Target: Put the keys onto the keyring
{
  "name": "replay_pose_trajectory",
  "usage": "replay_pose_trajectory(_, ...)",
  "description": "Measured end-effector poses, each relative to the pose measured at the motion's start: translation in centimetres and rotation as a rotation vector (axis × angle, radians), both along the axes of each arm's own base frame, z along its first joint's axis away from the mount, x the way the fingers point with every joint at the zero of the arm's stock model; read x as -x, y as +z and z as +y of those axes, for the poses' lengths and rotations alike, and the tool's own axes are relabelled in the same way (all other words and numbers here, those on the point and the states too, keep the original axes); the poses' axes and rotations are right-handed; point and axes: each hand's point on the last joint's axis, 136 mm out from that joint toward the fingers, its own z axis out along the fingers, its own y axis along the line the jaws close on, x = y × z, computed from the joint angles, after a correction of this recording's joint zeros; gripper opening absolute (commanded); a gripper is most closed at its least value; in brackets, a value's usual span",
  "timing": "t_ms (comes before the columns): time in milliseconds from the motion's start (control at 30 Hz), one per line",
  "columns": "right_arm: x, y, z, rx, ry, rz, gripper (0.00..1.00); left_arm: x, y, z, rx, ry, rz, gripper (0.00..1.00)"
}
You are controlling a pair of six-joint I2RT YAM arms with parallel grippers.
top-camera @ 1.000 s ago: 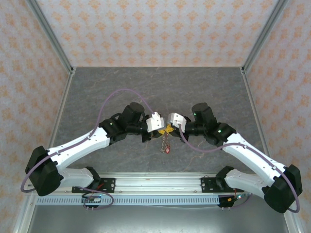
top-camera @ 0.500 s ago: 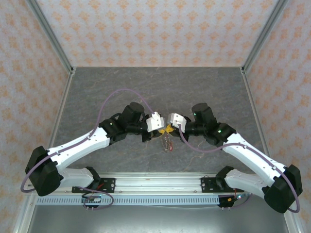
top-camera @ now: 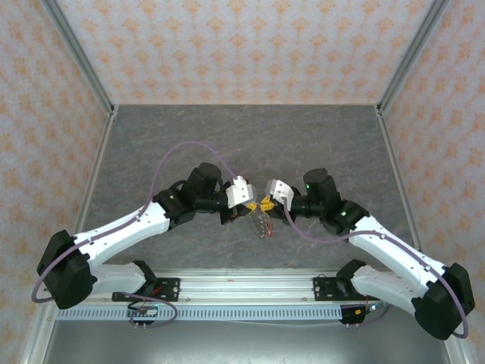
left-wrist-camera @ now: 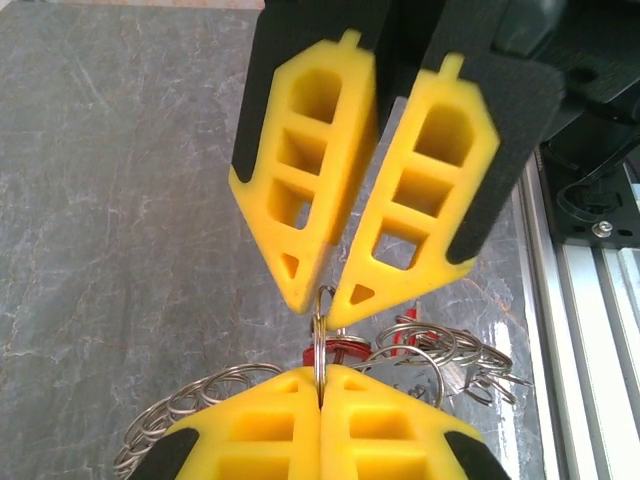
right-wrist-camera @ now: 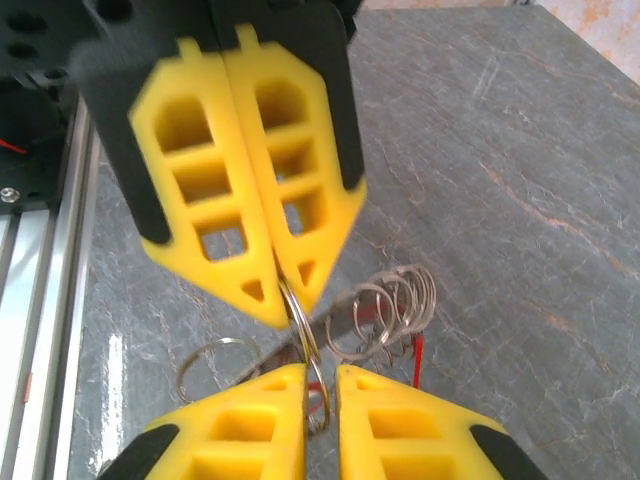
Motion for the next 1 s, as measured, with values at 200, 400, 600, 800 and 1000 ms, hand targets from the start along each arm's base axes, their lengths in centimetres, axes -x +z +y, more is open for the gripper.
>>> replay_pose_trajectory(200,-0.8,-0.1,-0.1,-0.087,-0.045,0.060,0.06,0.2,0.7,-0.4,0.046,-0.015,0.007,0.00)
replay_pose_trajectory(400,-1.0,0.2,0.1,-0.123,-0.049,0.103,0.01,0.0,1.3,-0.6,0.074,-0.015,0.004,0.00)
replay_pose_trajectory(600,-1.0,-0.5,0.2,-0.116,-0.049,0.133,0.01,0.0,0.8,-0.6,0.086,-0.004,0.018,0.00)
replay_pose_trajectory(800,-1.0,-0.4,0.2,-0.125,-0.058,0.147,0.00,0.0,0.8,-0.6,0.089,-0.002,0.016,0.00)
replay_pose_trajectory(1000,-1.0,0.2,-0.3,-0.120,-0.080,0.108,0.00,-0.3,0.2,-0.3,0.051,0.010,-0.005,0.00)
